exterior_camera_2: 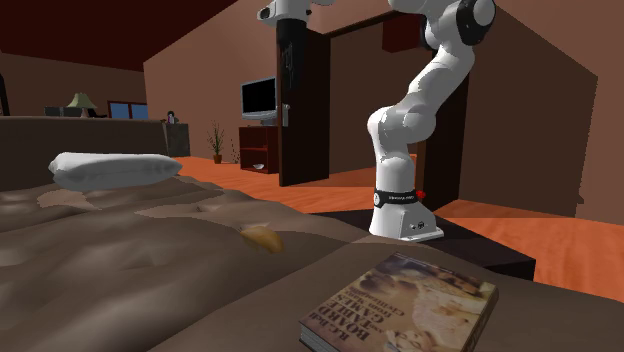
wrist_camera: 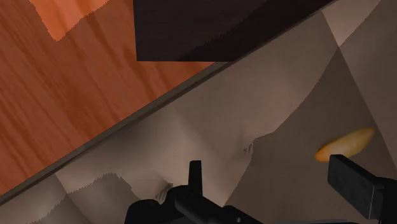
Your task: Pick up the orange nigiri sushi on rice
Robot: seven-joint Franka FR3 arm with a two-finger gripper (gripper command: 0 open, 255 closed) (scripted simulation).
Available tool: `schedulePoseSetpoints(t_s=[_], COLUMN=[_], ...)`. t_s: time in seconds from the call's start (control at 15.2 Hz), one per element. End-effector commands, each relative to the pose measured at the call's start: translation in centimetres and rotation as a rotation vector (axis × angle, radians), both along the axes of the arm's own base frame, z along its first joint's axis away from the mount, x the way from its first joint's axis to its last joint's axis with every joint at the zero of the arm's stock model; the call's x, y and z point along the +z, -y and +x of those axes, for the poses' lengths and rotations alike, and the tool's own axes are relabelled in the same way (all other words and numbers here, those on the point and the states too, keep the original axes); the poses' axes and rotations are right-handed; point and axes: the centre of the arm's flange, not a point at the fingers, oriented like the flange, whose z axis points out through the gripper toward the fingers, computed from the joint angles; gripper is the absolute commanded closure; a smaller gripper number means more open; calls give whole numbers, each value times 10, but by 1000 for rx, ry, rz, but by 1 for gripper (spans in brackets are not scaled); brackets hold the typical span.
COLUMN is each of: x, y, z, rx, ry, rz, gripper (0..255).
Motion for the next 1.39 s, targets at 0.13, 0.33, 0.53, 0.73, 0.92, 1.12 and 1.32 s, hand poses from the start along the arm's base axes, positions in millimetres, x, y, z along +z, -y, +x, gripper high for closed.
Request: schedulePoseSetpoints(t_s=[0.13, 0.33, 0.53, 0.73, 0.92, 1.12, 1.32], x=[-20, -50, -80, -110, -140, -169, -198], y=[-16, -40, -63, -86, -109, -130, -151], z=[2, 7, 15, 24, 35, 49, 64], rx=[-60, -150, -239, -329, -419, -509, -599], ry=[0, -1, -2, -3, -3, -4, -5], rz=[6, 16, 25, 35, 45, 54, 64], gripper=[0, 0, 0, 0, 0, 0, 0])
